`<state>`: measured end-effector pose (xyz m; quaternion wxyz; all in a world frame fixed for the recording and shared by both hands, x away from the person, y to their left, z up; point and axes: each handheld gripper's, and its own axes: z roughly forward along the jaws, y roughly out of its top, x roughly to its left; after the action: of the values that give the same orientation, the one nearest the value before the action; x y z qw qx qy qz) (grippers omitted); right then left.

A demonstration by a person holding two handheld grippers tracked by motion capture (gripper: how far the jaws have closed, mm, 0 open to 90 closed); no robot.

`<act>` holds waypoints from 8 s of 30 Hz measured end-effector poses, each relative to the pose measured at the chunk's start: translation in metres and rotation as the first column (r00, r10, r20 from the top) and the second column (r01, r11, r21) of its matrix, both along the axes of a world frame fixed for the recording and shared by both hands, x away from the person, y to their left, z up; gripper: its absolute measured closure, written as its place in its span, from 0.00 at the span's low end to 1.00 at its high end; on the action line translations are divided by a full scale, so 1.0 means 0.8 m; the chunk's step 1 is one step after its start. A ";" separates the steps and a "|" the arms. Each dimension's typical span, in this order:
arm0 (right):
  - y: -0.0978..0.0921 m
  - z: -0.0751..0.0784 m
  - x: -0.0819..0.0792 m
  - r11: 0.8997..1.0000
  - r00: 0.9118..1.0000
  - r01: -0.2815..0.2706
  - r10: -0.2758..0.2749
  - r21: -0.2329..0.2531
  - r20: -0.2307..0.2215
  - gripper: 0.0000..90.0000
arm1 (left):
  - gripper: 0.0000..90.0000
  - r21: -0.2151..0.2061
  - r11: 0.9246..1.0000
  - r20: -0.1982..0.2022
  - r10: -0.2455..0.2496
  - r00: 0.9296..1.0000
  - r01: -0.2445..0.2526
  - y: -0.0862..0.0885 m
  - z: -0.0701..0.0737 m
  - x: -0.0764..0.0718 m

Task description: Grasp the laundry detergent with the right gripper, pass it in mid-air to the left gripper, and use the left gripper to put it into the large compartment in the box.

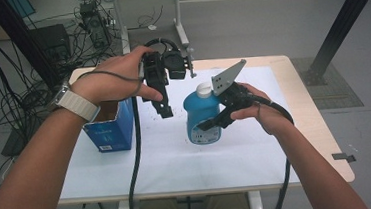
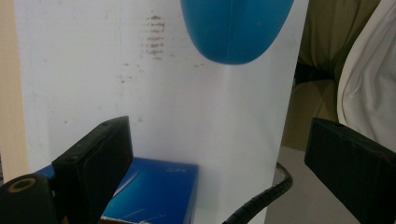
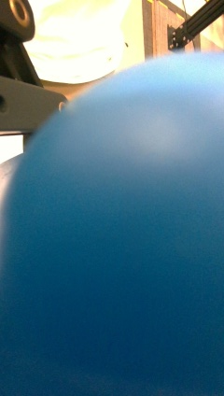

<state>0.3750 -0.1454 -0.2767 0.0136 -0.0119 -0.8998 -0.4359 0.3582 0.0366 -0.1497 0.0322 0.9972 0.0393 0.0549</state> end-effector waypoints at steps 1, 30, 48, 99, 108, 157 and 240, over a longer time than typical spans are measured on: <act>0.002 0.000 0.000 1.000 1.000 0.000 0.000 0.000 0.000 0.48 | 0.09 0.002 1.000 0.003 -0.006 1.000 0.006 -0.001 0.000 0.000; 0.047 -0.004 0.004 0.999 1.000 -0.030 0.029 -0.031 -0.011 0.48 | 0.08 -0.001 1.000 -0.005 -0.023 1.000 0.023 -0.024 0.003 0.001; 0.057 -0.001 0.003 0.999 0.999 -0.038 0.038 -0.025 -0.011 0.48 | 0.08 0.005 1.000 -0.014 -0.016 1.000 0.016 -0.032 -0.002 0.002; 0.057 -0.002 0.004 0.999 0.999 -0.044 0.044 -0.027 -0.024 0.48 | 0.09 -0.001 1.000 -0.014 -0.011 1.000 0.011 -0.029 -0.006 0.005; 0.057 -0.002 0.004 0.999 0.999 -0.041 0.041 -0.028 -0.021 0.48 | 0.09 -0.002 1.000 -0.012 -0.009 1.000 0.009 -0.028 -0.006 0.004; 0.056 -0.001 0.004 0.998 0.998 -0.053 0.052 -0.028 -0.018 0.48 | 0.09 -0.007 1.000 -0.009 -0.008 1.000 0.008 -0.027 -0.007 0.002; 0.055 0.011 -0.007 0.998 0.997 -0.063 0.063 0.000 -0.043 0.48 | 0.13 -0.047 0.999 -0.060 -0.030 0.998 0.027 -0.034 -0.033 0.009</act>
<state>0.3696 -0.1013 -0.2682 0.0467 0.0071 -0.8995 -0.4345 0.3658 0.0091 -0.1760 0.0549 0.9978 0.0274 0.0232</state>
